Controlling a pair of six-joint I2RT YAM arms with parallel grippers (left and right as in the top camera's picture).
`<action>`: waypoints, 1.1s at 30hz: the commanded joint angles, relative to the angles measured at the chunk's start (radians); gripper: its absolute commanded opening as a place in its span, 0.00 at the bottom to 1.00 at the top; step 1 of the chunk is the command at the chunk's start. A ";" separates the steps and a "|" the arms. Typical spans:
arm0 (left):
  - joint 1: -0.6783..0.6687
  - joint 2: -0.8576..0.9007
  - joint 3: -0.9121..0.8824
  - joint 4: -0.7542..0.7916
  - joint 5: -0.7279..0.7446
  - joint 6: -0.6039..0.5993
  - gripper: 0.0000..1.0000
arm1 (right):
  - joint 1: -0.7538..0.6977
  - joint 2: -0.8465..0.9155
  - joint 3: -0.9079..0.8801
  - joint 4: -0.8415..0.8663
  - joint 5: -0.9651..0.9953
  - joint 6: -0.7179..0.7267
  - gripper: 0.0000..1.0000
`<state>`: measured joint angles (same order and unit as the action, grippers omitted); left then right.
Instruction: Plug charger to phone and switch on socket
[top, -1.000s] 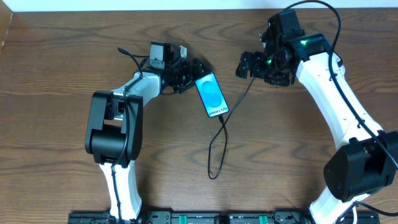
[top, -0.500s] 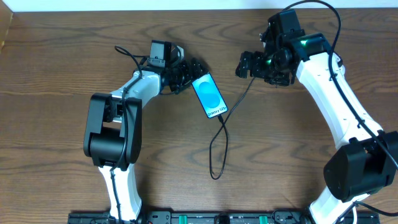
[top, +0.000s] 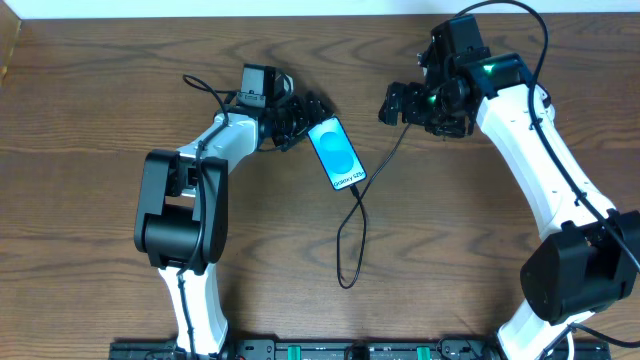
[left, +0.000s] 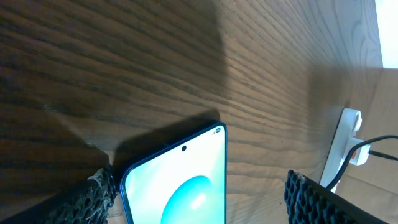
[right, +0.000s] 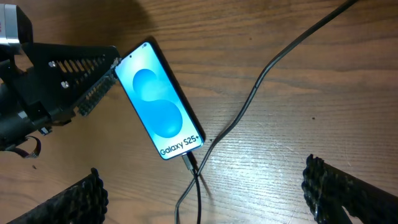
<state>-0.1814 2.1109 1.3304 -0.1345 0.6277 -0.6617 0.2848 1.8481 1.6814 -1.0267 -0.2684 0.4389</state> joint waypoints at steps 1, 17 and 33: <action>-0.007 0.076 -0.051 -0.032 -0.155 -0.006 0.89 | 0.005 -0.023 0.005 0.005 0.008 -0.010 0.99; -0.080 0.076 -0.051 -0.029 -0.263 -0.018 0.89 | 0.005 -0.023 0.005 0.003 0.004 -0.006 0.99; -0.080 0.076 -0.051 -0.049 -0.355 -0.031 0.89 | 0.005 -0.023 0.005 0.005 0.004 -0.006 0.99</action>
<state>-0.2687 2.0964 1.3380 -0.1314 0.4000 -0.6838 0.2848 1.8481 1.6814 -1.0237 -0.2684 0.4393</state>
